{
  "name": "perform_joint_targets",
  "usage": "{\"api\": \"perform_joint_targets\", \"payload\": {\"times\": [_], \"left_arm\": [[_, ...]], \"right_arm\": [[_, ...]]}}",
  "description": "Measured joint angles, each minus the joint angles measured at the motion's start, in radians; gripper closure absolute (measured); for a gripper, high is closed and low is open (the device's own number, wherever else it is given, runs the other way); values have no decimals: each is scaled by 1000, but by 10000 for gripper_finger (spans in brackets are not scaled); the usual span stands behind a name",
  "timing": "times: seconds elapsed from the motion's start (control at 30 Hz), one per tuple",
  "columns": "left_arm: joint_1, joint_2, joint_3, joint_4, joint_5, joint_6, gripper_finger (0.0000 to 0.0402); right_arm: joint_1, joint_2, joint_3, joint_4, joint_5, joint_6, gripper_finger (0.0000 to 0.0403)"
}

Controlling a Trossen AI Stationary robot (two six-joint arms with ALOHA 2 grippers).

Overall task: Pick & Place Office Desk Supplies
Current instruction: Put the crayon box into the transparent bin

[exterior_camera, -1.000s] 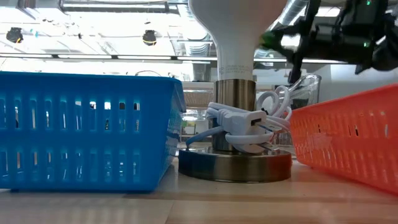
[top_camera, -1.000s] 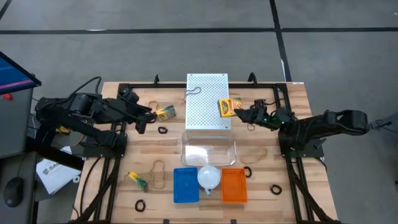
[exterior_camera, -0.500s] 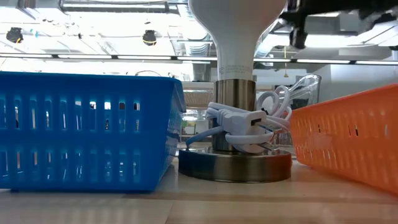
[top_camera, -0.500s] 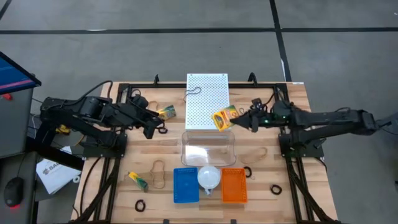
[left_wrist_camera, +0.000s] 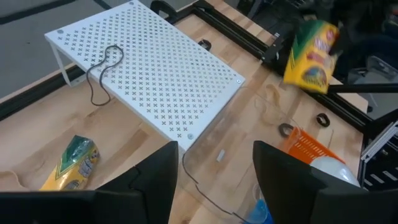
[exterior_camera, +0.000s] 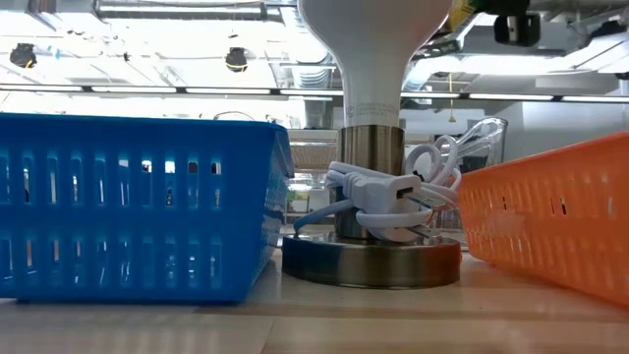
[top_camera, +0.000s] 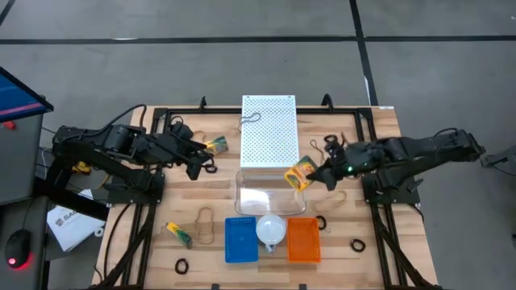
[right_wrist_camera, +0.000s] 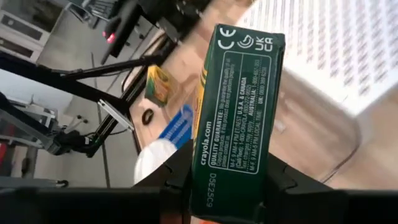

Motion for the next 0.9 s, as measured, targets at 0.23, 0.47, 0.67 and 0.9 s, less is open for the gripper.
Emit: {"api": "perform_joint_targets", "payload": {"times": [0.23,0.47,0.67,0.9], "left_arm": [[0,0,0,0,-1,30,202],[0,0,0,0,-5,47,202],[0,-1,-19,7,-8,53,202],[0,-6,-124,39,-15,-31,202]], "right_arm": [[149,125,0,36,116,201,306],[204,262,95,-85,263,337,306],[208,427,259,-206,314,343,306],[177,571,376,-338,319,399,306]]}}
